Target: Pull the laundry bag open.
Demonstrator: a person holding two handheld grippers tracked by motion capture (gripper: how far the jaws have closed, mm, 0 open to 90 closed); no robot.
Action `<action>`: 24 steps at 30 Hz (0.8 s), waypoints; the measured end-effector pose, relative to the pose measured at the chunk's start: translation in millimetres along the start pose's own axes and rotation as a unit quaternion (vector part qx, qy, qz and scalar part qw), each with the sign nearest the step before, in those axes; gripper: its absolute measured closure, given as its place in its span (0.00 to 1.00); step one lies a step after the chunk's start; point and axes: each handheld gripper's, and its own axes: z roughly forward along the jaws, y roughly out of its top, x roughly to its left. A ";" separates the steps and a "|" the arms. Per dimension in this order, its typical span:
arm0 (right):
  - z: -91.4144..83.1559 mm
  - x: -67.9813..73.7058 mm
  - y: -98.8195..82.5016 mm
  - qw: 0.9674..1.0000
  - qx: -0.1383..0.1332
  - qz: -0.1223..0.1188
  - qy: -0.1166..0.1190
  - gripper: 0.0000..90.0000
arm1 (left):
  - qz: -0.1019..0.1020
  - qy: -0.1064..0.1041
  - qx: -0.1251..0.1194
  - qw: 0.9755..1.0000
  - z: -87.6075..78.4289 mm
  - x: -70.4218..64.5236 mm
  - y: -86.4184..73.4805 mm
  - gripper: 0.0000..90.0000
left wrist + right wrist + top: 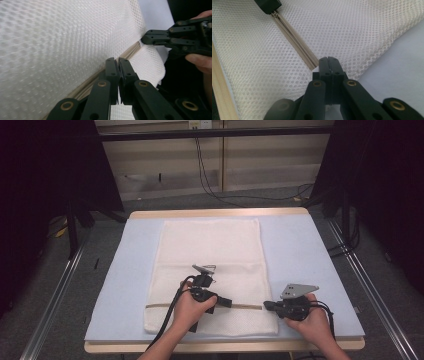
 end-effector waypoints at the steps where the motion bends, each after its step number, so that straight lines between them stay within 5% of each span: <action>1: 0.0 -0.1 0.0 1.000 0.000 -0.002 0.000 1.00 | -0.003 0.002 -0.002 1.000 -0.8 0.3 -0.3 0.97; 12: -0.1 1.4 0.9 1.000 0.003 -0.003 -0.006 1.00 | -0.004 0.002 -0.005 1.000 -3.8 6.5 -4.3 0.97; 14: -0.2 1.4 0.8 1.000 0.002 -0.003 -0.006 1.00 | -0.013 -0.014 -0.007 1.000 -5.2 8.7 -4.8 0.97; 24: -0.1 1.6 1.3 1.000 0.004 -0.008 -0.006 1.00 | -0.009 0.002 -0.007 1.000 -8.6 10.9 -6.4 0.97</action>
